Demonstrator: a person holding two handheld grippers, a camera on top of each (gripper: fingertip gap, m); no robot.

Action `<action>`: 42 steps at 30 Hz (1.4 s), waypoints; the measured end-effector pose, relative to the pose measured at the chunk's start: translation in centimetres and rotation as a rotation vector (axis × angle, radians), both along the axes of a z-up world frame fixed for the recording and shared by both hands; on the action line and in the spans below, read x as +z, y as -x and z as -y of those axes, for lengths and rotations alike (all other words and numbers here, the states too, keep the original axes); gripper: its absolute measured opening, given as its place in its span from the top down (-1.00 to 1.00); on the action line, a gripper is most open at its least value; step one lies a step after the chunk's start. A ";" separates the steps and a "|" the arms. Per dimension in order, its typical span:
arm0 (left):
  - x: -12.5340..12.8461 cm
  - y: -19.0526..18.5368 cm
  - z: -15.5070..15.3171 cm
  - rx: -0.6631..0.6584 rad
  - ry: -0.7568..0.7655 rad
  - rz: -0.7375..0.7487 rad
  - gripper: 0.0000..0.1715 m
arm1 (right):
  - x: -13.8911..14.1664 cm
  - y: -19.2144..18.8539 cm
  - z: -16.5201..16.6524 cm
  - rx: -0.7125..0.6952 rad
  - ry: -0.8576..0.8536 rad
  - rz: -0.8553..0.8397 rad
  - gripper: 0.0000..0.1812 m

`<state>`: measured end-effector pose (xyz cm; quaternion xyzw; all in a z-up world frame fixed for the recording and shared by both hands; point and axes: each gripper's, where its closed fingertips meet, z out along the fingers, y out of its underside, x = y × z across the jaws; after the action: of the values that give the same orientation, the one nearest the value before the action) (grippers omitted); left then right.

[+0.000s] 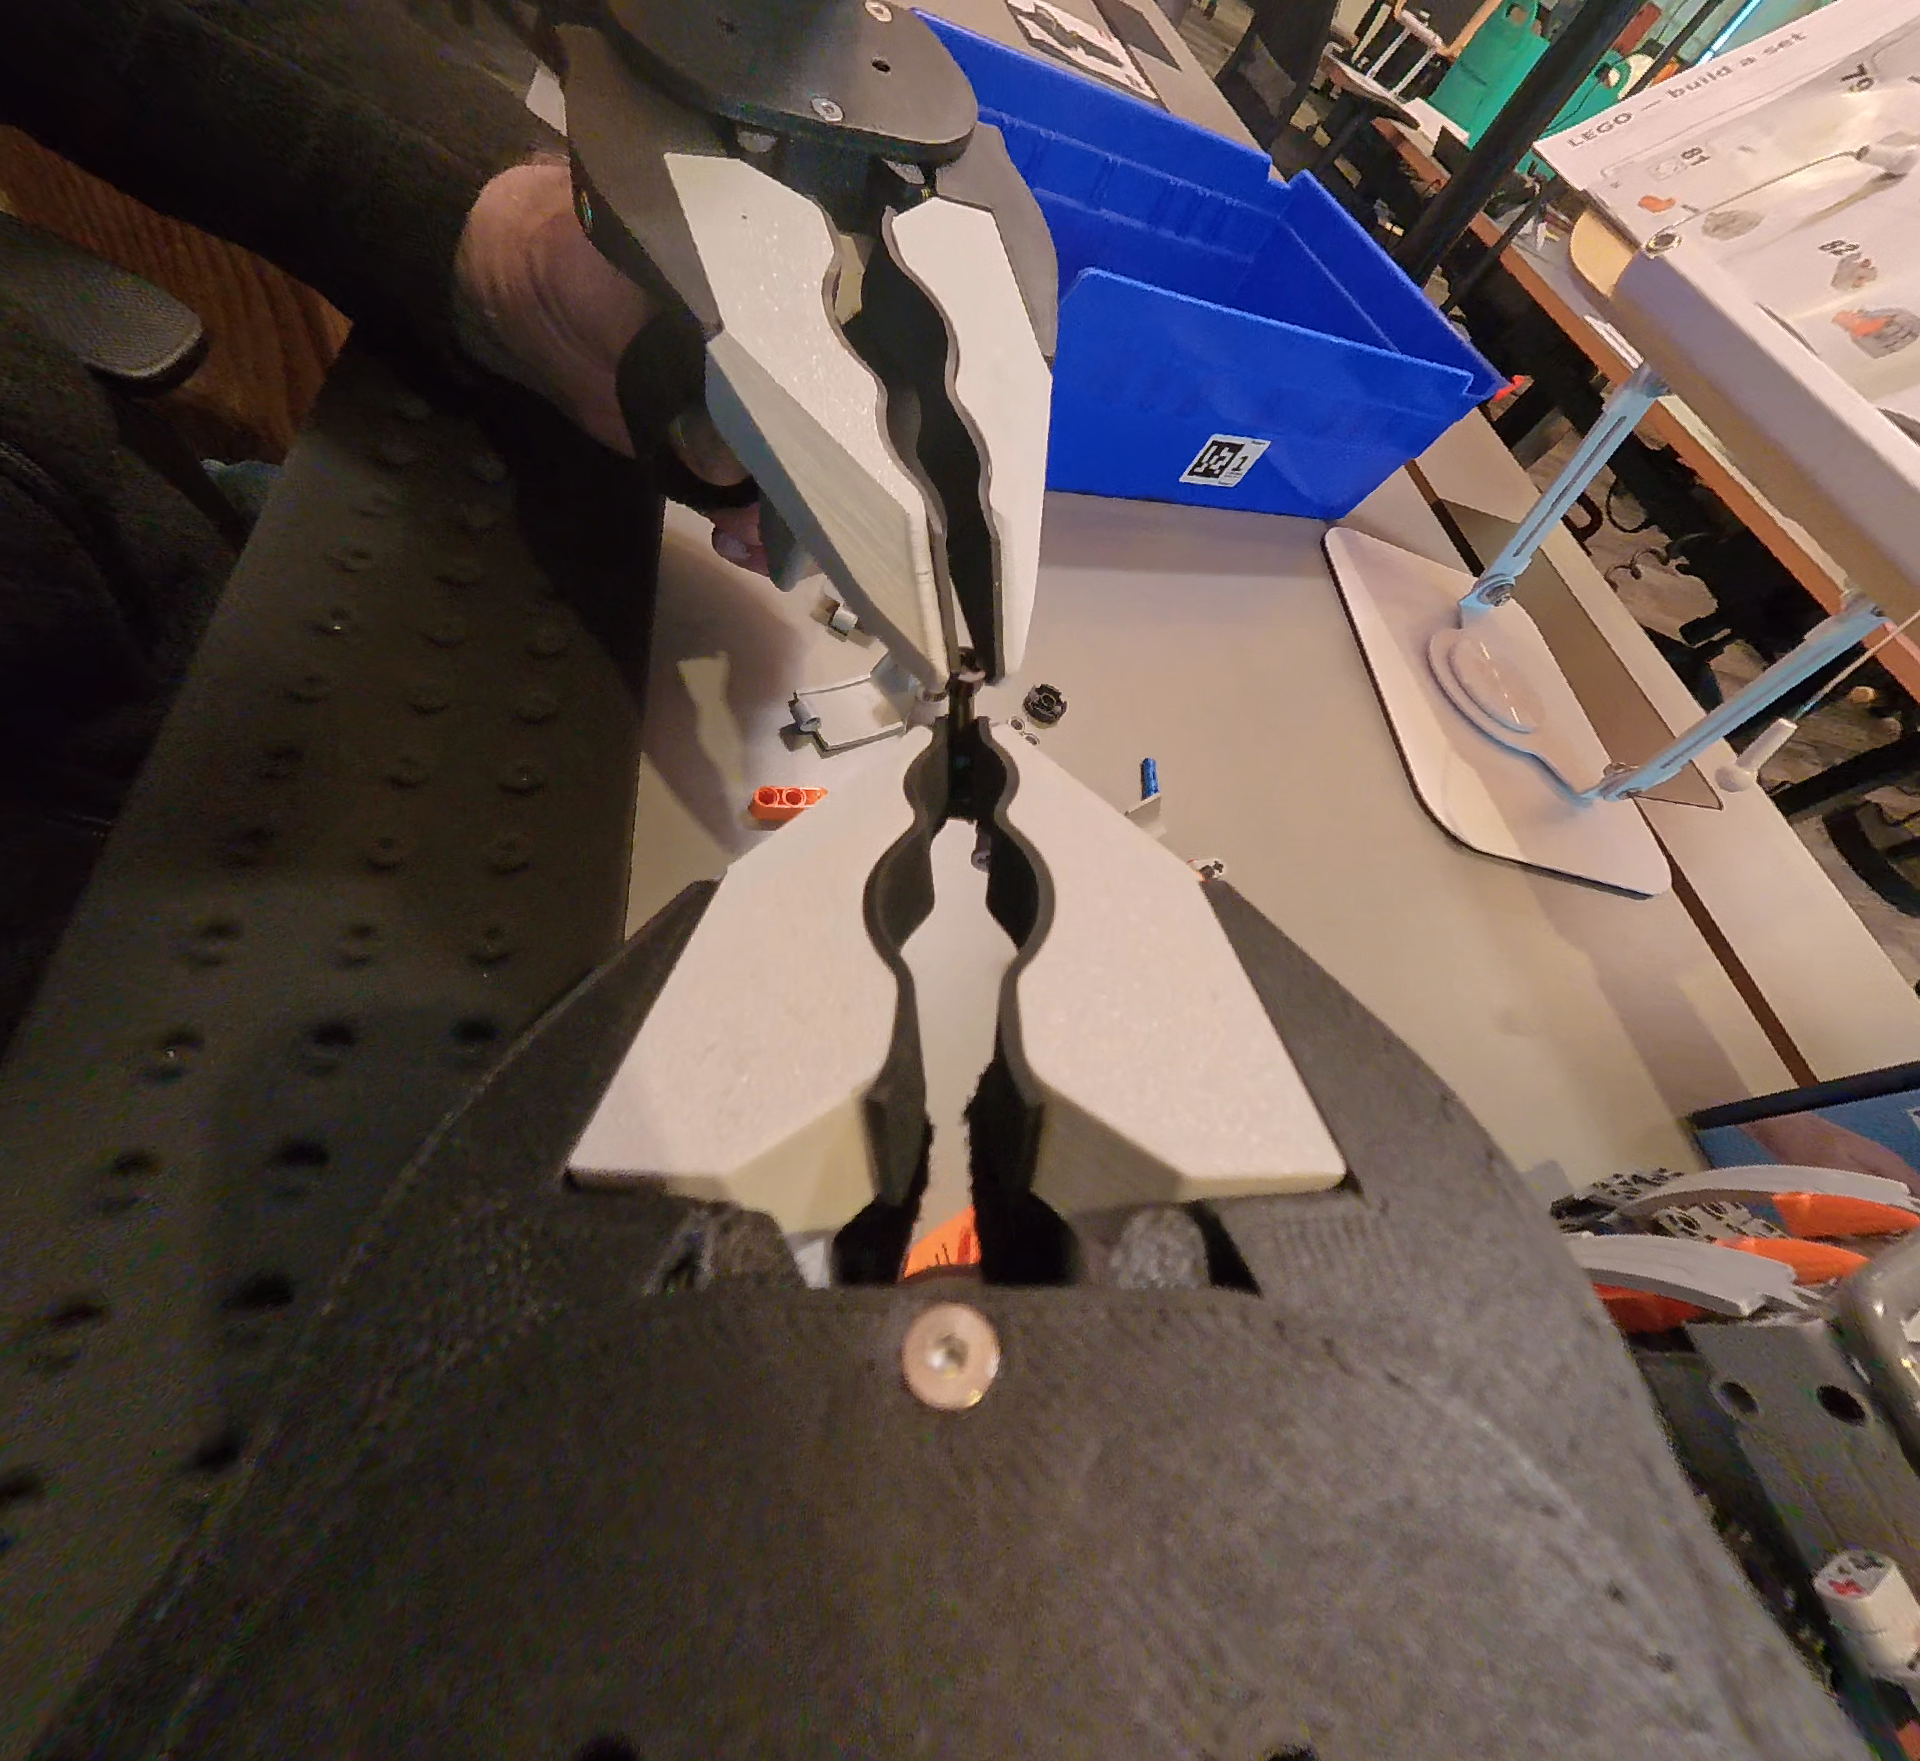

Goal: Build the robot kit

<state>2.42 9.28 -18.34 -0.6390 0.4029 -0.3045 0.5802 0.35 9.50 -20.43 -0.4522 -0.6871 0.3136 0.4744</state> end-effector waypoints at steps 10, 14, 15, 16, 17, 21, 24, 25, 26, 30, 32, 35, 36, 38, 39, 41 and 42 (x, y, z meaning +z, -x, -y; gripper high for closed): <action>-0.5 -0.2 -0.1 -0.002 0.007 -0.030 0.90 | -0.2 0.0 0.0 0.012 0.056 0.013 0.99; -0.7 -0.3 -0.1 0.005 -0.009 -0.054 0.79 | -0.3 -0.1 -0.3 0.003 0.101 0.021 0.99; -0.7 -0.3 -0.1 0.010 -0.011 -0.058 0.75 | -0.2 -0.1 -0.5 -0.003 0.122 0.017 0.99; -0.8 -0.1 -0.3 0.021 -0.020 -0.071 0.71 | 0.1 -0.2 -0.7 -0.004 0.154 0.007 0.99; -0.9 0.0 -0.5 0.042 -0.038 -0.093 0.64 | 0.4 -0.3 -0.8 -0.001 0.201 -0.005 0.99; -1.6 0.5 -1.5 0.162 -0.176 -0.264 0.54 | 1.3 -0.8 -1.5 0.027 0.440 -0.047 1.00; -1.8 0.5 -2.0 0.241 -0.297 -0.398 0.61 | 1.4 -0.8 -1.5 0.053 0.574 -0.053 1.00; -1.9 0.5 -2.1 0.257 -0.334 -0.439 0.65 | 1.4 -0.8 -1.5 0.056 0.603 -0.053 1.00; -2.1 0.4 -2.0 0.261 -0.363 -0.474 0.74 | 1.4 -0.8 -1.5 0.058 0.626 -0.053 1.00; -2.1 0.3 -2.0 0.294 -0.439 -0.550 0.80 | 1.4 -0.8 -1.5 0.071 0.700 -0.051 0.99; -2.1 0.2 -2.0 0.298 -0.447 -0.561 0.80 | 1.4 -0.8 -1.5 0.077 0.729 -0.049 0.99; -2.2 0.2 -2.0 0.293 -0.418 -0.547 0.80 | 1.2 -0.8 -1.5 0.081 0.758 -0.045 0.99; -2.2 0.2 -2.1 0.290 -0.402 -0.535 0.81 | 1.3 -0.8 -1.6 0.079 0.745 -0.049 0.99; -2.1 0.2 -2.0 0.282 -0.375 -0.504 0.81 | 1.4 -0.8 -1.6 0.078 0.732 -0.057 0.99; -2.0 0.1 -2.0 0.278 -0.364 -0.490 0.81 | 1.4 -0.8 -1.6 0.081 0.731 -0.061 1.00; -1.9 0.1 -2.0 0.274 -0.345 -0.472 0.80 | 1.5 -0.8 -1.6 0.076 0.705 -0.068 0.97; -2.0 0.1 -2.0 0.270 -0.333 -0.465 0.81 | 1.5 -0.8 -1.7 0.072 0.686 -0.070 0.94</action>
<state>2.28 11.29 -20.30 -0.6354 0.4807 -0.0005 0.6043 1.13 11.17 -18.92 -0.5499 -0.5405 0.5580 0.3068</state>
